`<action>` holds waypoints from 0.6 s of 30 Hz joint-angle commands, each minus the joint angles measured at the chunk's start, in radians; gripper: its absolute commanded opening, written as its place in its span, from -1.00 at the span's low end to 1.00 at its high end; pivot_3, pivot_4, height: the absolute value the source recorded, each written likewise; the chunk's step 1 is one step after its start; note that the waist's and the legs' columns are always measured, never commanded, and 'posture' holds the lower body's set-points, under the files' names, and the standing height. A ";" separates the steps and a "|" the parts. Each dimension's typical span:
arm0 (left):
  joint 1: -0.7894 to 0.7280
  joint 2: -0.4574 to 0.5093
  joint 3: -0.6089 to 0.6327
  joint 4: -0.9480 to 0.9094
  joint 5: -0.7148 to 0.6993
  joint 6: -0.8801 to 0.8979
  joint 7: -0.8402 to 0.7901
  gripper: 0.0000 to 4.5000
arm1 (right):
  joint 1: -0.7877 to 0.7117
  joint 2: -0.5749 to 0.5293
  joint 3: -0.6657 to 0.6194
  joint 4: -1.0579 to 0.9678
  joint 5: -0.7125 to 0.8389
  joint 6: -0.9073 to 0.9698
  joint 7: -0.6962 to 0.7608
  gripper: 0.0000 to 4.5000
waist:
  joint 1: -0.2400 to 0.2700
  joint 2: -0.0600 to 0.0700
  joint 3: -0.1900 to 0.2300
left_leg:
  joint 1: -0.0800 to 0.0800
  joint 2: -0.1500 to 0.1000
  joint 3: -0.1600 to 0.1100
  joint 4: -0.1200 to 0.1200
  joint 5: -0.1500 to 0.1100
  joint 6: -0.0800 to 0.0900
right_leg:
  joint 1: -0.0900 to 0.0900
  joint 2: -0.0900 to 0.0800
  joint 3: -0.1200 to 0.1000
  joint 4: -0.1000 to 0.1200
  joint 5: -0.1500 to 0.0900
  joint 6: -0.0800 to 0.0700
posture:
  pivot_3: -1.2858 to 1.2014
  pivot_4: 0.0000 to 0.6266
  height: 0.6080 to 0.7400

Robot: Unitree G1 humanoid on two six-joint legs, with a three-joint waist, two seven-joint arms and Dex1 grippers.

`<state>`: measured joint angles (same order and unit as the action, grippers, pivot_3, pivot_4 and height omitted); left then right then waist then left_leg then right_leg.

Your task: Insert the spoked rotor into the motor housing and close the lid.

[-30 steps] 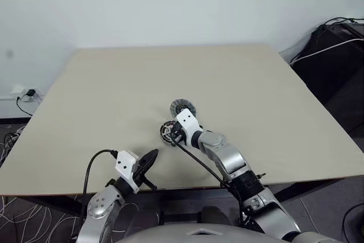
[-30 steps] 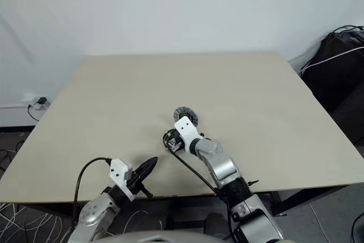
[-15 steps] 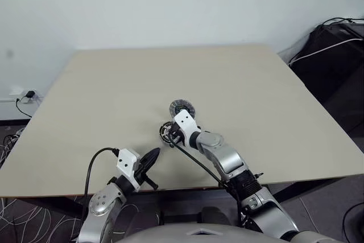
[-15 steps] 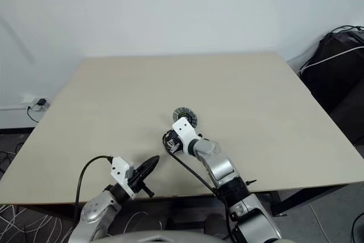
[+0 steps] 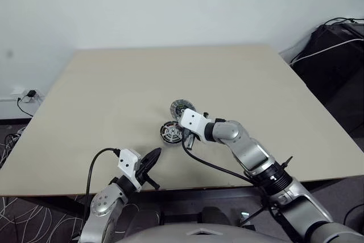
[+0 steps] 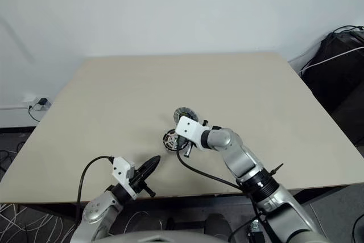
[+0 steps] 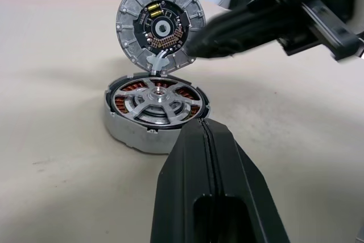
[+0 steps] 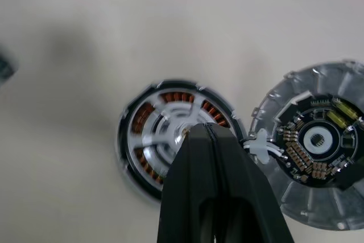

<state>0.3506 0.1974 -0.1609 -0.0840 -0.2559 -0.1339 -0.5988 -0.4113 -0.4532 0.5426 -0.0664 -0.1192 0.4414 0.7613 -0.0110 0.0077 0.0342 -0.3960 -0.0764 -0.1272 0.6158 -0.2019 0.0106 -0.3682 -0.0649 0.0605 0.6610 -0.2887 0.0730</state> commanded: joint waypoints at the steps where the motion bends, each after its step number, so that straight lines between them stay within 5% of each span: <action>1: -0.014 -0.006 -0.005 -0.015 -0.009 -0.006 -0.005 -0.99 | -0.027 -0.032 0.022 -0.041 -0.030 -0.050 0.062 -1.00 | 0.000 -0.002 0.001 | 0.000 0.000 0.000 0.000 0.000 0.000 | 0.000 0.000 0.000 0.000 0.000 0.000 | 0.03 -1.00 1.00; 3: -0.016 -0.006 -0.006 -0.013 -0.010 -0.006 -0.005 -0.99 | -0.029 -0.048 0.038 -0.040 -0.048 -0.075 0.089 -1.00 | 0.000 -0.003 0.002 | 0.000 0.000 0.000 0.000 0.000 0.000 | 0.000 0.000 0.000 0.000 0.000 0.000 | 0.03 -1.00 1.00; 6: -0.017 -0.005 -0.008 -0.010 -0.010 -0.005 -0.006 -1.00 | -0.034 -0.063 0.060 -0.042 -0.077 -0.103 0.125 -0.74 | 0.001 -0.003 0.002 | 0.000 0.000 0.000 0.000 0.000 0.000 | 0.000 0.000 0.000 0.000 0.000 0.000 | 0.03 -1.00 1.00; 10: -0.018 -0.006 -0.007 -0.008 -0.012 -0.005 -0.005 -1.00 | -0.055 -0.053 0.068 -0.036 -0.108 -0.126 0.143 -0.19 | 0.001 -0.004 0.003 | 0.000 0.000 0.000 0.000 0.000 0.000 | 0.000 0.000 0.000 0.000 0.000 0.000 | 0.03 -1.00 1.00; 18: -0.013 -0.008 -0.006 -0.009 -0.012 -0.006 -0.002 -1.00 | -0.091 -0.031 0.070 0.008 -0.142 -0.159 0.162 -0.19 | 0.004 -0.005 0.003 | 0.000 0.000 0.000 0.000 0.000 0.000 | 0.000 0.000 0.000 0.000 0.000 0.000 | 0.03 -1.00 1.00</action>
<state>0.3446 0.1958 -0.1676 -0.0820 -0.2565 -0.1340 -0.5988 -0.4649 -0.4822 0.6207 -0.0514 -0.2508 0.3057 0.9142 -0.0072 0.0031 0.0370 -0.3961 -0.0767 -0.1274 0.6161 -0.2018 0.0106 -0.3679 -0.0652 0.0603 0.6609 -0.2884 0.0734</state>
